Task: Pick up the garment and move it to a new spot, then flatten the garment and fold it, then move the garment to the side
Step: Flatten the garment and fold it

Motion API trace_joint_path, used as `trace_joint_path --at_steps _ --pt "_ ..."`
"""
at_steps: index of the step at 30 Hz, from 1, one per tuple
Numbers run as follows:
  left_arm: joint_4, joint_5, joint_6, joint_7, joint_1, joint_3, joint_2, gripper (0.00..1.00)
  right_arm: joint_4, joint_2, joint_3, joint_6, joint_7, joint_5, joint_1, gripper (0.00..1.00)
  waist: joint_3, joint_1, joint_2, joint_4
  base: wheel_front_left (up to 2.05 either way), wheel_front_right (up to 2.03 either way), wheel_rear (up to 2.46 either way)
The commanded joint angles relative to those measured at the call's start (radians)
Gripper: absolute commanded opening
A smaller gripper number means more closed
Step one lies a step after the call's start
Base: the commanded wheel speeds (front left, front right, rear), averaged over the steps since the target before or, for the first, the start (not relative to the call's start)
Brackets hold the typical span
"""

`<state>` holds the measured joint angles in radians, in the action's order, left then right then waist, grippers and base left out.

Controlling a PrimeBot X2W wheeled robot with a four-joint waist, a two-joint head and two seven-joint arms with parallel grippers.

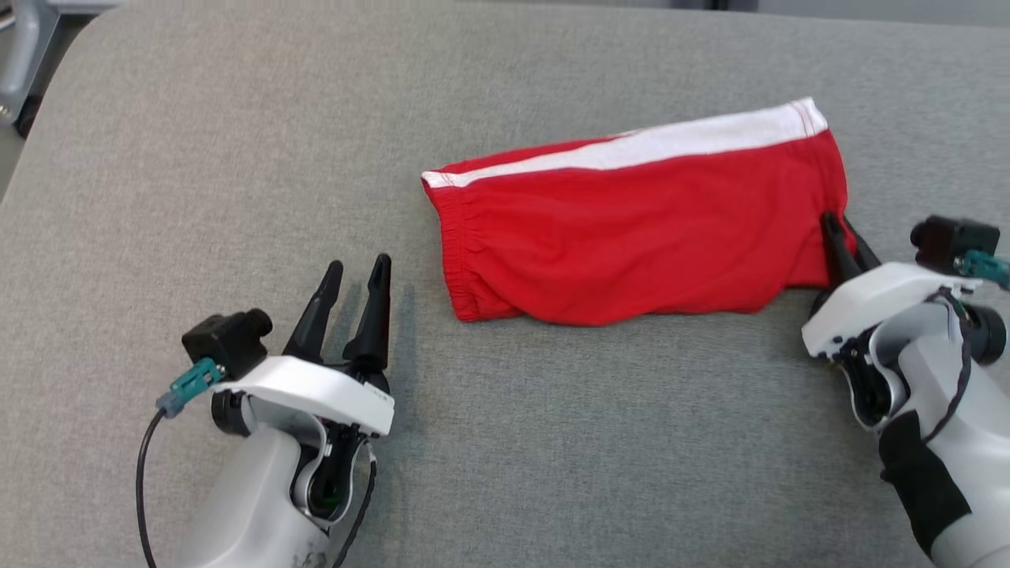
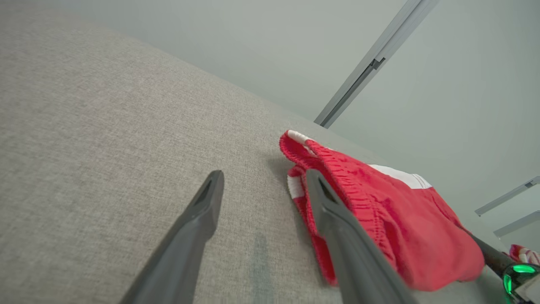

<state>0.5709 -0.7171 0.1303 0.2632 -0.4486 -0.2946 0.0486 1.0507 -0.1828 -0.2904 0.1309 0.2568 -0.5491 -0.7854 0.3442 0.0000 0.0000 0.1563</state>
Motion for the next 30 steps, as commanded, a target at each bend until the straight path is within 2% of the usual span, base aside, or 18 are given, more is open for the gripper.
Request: trace_joint_path --at_steps 1,5,9,13,21,28,29,30 --pt "0.002 0.008 -0.002 0.001 0.015 0.009 0.005 1.0 -0.006 -0.01 0.008 0.0 0.007 -0.013 0.03 0.0 -0.029 0.0 0.0 -0.022 0.0 0.0 0.0" --pt "0.006 0.015 -0.001 0.001 0.055 0.026 0.005 1.0 -0.075 -0.031 0.028 0.0 0.009 -0.041 0.086 0.0 -0.061 0.0 0.0 -0.043 0.0 0.0 0.0" --pt "0.008 0.014 -0.001 0.001 0.081 0.034 0.005 1.0 -0.162 -0.054 0.055 0.0 0.009 -0.019 0.126 0.0 -0.073 0.0 0.0 -0.052 0.0 0.0 0.0" --pt "0.015 0.004 -0.001 0.001 0.095 0.026 0.005 1.0 -0.276 -0.026 0.017 0.0 0.009 0.02 0.106 0.0 -0.084 0.0 0.0 -0.047 0.0 0.0 0.0" --pt "0.027 -0.018 0.0 0.001 0.112 0.01 0.005 1.0 -0.415 0.076 -0.235 0.0 0.002 -0.009 0.094 0.0 -0.117 0.0 0.0 -0.009 0.0 0.0 0.0" --pt "0.029 -0.003 -0.003 0.001 0.124 0.018 0.004 1.0 -0.407 0.122 -0.447 0.0 -0.022 -0.106 0.128 0.0 -0.133 0.0 0.0 0.012 0.0 0.0 0.0" --pt "0.028 0.0 -0.004 0.001 0.129 0.02 0.004 1.0 -0.403 0.125 -0.473 0.0 -0.02 -0.118 0.13 0.05 -0.136 0.0 0.0 0.013 0.0 0.0 0.0" --pt "0.026 0.002 -0.006 0.001 0.132 0.024 0.005 1.0 -0.399 0.128 -0.491 0.0 -0.015 -0.131 0.132 0.41 -0.138 0.0 0.0 0.012 0.0 0.0 0.0"
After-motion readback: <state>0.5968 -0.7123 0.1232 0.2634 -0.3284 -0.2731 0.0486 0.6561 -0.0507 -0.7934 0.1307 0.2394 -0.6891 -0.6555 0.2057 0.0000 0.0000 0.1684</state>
